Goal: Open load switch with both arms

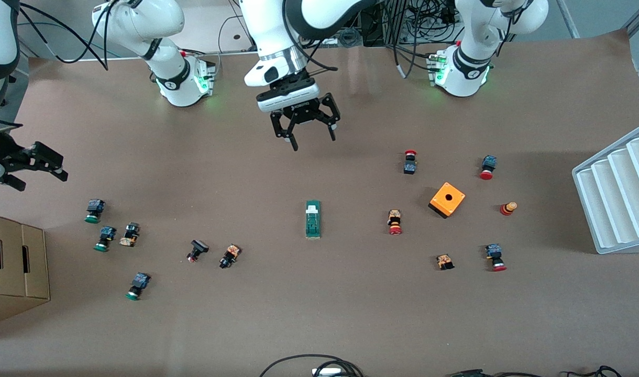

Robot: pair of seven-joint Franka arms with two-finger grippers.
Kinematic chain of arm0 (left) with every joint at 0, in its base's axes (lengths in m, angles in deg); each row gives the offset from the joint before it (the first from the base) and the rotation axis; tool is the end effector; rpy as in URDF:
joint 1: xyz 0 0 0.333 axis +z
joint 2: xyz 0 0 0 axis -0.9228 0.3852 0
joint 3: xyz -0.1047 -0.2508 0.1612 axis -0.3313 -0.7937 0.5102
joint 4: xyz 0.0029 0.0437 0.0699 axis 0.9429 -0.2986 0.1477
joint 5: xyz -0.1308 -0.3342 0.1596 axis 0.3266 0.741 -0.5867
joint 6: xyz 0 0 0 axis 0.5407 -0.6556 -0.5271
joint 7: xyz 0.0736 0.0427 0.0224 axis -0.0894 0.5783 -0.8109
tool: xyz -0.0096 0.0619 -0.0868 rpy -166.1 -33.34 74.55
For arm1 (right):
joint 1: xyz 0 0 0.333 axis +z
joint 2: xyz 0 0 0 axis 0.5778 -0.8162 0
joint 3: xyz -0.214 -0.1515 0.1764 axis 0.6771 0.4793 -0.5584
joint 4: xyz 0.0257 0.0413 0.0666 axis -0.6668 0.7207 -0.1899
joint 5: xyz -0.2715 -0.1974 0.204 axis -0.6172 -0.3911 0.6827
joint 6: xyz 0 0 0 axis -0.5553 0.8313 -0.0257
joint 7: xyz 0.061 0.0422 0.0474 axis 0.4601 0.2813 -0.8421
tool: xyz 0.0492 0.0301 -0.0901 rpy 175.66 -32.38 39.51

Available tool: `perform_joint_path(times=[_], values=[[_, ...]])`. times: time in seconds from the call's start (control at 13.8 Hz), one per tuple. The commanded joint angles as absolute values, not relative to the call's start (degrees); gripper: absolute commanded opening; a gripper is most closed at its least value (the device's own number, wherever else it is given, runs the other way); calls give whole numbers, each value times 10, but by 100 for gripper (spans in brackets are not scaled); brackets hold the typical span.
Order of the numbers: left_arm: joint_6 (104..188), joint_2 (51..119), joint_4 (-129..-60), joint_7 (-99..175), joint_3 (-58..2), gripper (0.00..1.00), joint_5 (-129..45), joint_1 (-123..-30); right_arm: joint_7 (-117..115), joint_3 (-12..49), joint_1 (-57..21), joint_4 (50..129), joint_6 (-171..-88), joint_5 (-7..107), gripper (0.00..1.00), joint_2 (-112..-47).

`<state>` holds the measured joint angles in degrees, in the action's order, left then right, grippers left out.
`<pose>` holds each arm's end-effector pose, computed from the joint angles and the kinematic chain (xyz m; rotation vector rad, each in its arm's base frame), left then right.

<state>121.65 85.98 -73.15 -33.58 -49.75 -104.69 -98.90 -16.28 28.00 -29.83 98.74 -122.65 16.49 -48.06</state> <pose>0.3747 -0.5660 0.5078 -2.7463 -0.0673 -0.8308 0.5262 -0.0891 0.5753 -3.0645 -0.2733 -0.2428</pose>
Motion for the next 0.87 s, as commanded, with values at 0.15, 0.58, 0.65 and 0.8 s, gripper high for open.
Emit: perform_joint_path(times=[0.15, 0.58, 0.65, 0.8], values=[[1220, 791, -733, -210, -493, 100, -979, -928, -169, 287, -295, 962, -1211, 153, 100, -490], [1229, 742, -692, -43, -373, 100, -836, -913, -169, 287, -295, 964, -1208, 153, 100, -487], [1227, 738, -689, -15, -354, 100, -821, -913, -170, 287, -295, 963, -1205, 153, 100, -487], [1223, 732, -680, 22, -313, 100, -796, -913, -170, 287, -295, 963, -1205, 153, 100, -487]])
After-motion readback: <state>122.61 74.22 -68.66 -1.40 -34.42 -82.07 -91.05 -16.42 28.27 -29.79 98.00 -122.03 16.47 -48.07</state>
